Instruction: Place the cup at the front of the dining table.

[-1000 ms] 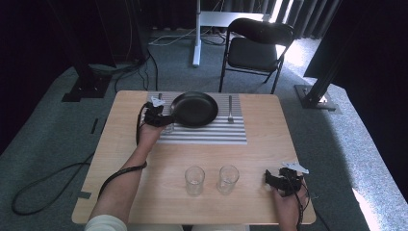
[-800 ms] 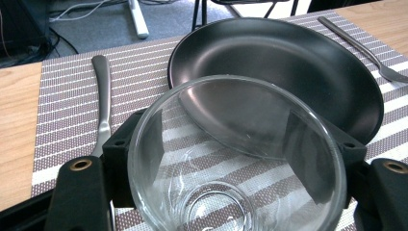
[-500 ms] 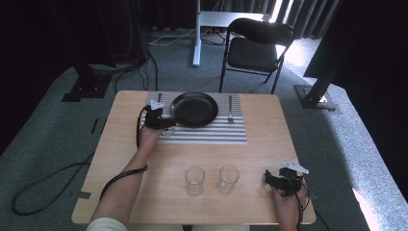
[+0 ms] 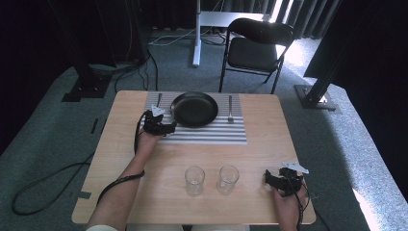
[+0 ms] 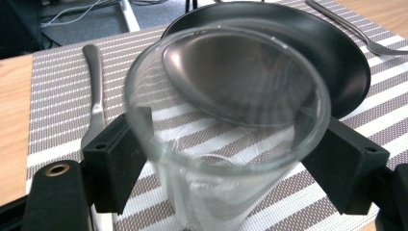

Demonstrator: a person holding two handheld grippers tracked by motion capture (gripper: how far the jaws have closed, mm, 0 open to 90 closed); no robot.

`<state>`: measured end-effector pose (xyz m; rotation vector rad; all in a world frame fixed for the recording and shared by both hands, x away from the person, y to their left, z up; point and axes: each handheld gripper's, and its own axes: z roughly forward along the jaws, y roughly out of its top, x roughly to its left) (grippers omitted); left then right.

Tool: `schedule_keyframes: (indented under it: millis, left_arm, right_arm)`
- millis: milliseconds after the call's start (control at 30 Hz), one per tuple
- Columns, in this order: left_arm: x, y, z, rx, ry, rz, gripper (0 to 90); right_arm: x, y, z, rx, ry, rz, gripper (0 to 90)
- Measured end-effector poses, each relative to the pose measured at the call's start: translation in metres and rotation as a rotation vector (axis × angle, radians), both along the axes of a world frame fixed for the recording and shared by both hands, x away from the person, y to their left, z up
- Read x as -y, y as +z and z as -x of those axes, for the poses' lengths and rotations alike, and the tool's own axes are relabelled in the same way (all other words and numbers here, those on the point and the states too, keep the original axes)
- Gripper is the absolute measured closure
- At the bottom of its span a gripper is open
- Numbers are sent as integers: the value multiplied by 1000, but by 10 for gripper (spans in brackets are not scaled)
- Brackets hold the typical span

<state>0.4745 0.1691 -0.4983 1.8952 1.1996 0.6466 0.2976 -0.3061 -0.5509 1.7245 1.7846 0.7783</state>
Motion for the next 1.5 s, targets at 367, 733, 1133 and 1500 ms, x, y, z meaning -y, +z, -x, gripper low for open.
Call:
schedule_keyframes:
  millis: [367, 733, 1133, 1500]
  left_arm:
    - [-12, 0, 21, -9, 7, 12, 202]
    - [-20, 0, 40, -13, -6, 4, 202]
    - [-18, -2, 62, -2, -39, -21, 202]
    - [-21, 4, 83, 12, -56, -15, 202]
  right_arm:
    - [0, 0, 0, 0, 0, 1, 124]
    - [0, 0, 0, 0, 0, 1, 124]
    - [0, 0, 0, -1, 0, 0, 124]
    - [0, 0, 0, 0, 0, 0, 124]
